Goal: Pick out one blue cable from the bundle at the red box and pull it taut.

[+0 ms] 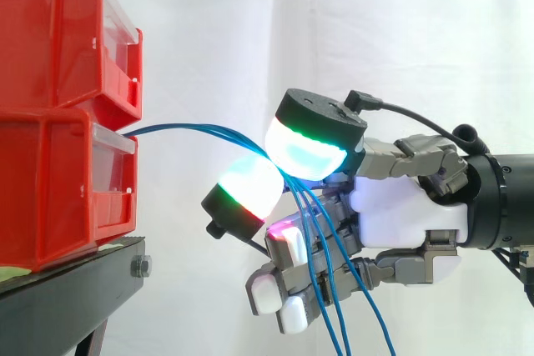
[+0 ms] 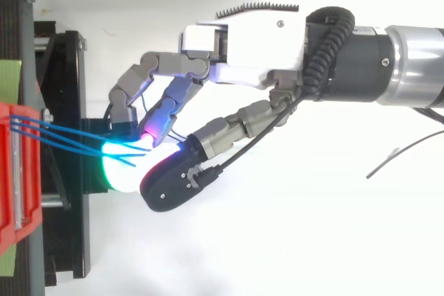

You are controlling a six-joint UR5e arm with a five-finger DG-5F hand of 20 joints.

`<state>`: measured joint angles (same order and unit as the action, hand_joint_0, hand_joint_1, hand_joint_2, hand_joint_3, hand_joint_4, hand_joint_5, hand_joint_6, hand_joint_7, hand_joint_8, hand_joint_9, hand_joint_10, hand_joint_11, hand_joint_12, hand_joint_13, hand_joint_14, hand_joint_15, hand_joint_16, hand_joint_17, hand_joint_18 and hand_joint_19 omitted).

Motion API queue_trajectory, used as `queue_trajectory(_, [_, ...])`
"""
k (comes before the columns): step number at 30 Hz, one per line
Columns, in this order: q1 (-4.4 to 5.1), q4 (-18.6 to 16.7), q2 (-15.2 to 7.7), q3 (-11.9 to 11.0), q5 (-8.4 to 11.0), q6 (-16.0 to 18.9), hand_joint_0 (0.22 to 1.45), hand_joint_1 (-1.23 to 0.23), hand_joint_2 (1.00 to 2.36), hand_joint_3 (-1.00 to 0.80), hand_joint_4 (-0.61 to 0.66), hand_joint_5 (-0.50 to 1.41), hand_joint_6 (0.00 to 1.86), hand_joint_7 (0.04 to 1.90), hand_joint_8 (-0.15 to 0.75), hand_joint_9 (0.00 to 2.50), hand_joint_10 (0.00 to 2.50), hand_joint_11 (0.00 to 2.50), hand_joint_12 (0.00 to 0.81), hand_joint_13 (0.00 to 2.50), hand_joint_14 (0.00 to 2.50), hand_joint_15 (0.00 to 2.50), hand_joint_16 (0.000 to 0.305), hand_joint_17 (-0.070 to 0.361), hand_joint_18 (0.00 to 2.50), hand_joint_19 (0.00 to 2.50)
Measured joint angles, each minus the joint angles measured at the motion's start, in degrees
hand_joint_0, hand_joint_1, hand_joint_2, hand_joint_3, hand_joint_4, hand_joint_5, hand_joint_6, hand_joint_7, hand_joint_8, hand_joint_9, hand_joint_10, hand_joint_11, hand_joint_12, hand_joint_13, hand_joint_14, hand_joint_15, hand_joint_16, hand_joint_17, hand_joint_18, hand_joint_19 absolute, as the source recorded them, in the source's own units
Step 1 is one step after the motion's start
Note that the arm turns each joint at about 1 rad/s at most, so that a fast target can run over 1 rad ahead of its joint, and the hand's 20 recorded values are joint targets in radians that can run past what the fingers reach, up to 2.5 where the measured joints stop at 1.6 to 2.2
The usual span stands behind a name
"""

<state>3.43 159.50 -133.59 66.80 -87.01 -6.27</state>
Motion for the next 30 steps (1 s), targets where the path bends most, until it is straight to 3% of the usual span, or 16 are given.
queue_trajectory(2, [0.00, 0.0, 0.0, 0.0, 0.00, 0.0, 0.73, -0.85, 1.00, -0.50, -0.19, -0.14, 0.95, 0.94, 0.231, 1.05, 0.02, 0.81, 0.306, 0.88, 0.02, 0.54, 0.046, 0.103, 0.75, 0.57])
queue_trajectory(5, [0.00, 0.0, 0.0, 0.0, 0.05, -0.1, 0.69, -0.86, 1.00, -0.50, -0.20, -0.13, 0.96, 0.95, 0.218, 1.09, 0.03, 0.82, 0.302, 0.90, 0.02, 0.56, 0.045, 0.101, 0.77, 0.58])
queue_trajectory(10, [-0.01, 0.0, 0.0, 0.0, 0.07, -0.1, 0.55, -0.82, 1.00, -0.50, -0.10, -0.11, 0.95, 0.86, 0.230, 1.18, 0.03, 0.84, 0.315, 0.93, 0.02, 0.56, 0.046, 0.104, 0.79, 0.59])
queue_trajectory(15, [-0.06, 0.0, 0.0, 0.0, 0.09, 0.0, 0.46, -0.59, 1.00, -0.50, -0.01, -0.10, 0.94, 0.73, 0.255, 1.22, 0.03, 0.82, 0.346, 0.95, 0.02, 0.55, 0.053, 0.119, 0.83, 0.58])
queue_trajectory(21, [-0.11, 0.4, 0.0, -0.2, -0.14, 0.0, 0.54, -0.44, 1.00, -0.50, -0.04, -0.10, 0.90, 0.82, 0.232, 1.20, 0.03, 0.82, 0.326, 0.92, 0.02, 0.57, 0.048, 0.107, 0.77, 0.63])
queue_trajectory(25, [-0.12, 1.2, 0.0, -0.5, -0.17, 0.0, 0.59, -0.52, 1.00, -0.50, -0.06, -0.10, 0.90, 0.85, 0.237, 1.20, 0.03, 0.82, 0.321, 0.92, 0.02, 0.58, 0.046, 0.104, 0.75, 0.64])
queue_trajectory(27, [-0.15, 1.6, 0.0, -0.7, -0.20, 0.0, 0.60, -0.60, 1.01, -0.42, -0.06, -0.10, 0.90, 0.93, 0.242, 1.18, 0.03, 0.82, 0.321, 0.92, 0.02, 0.58, 0.046, 0.104, 0.75, 0.63])
queue_trajectory(30, [-0.22, 2.2, 0.0, -1.0, -0.23, 0.0, 0.63, -0.71, 1.01, -0.37, -0.03, -0.12, 0.93, 0.87, 0.241, 1.15, 0.03, 0.85, 0.317, 0.91, 0.02, 0.58, 0.047, 0.105, 0.75, 0.63])
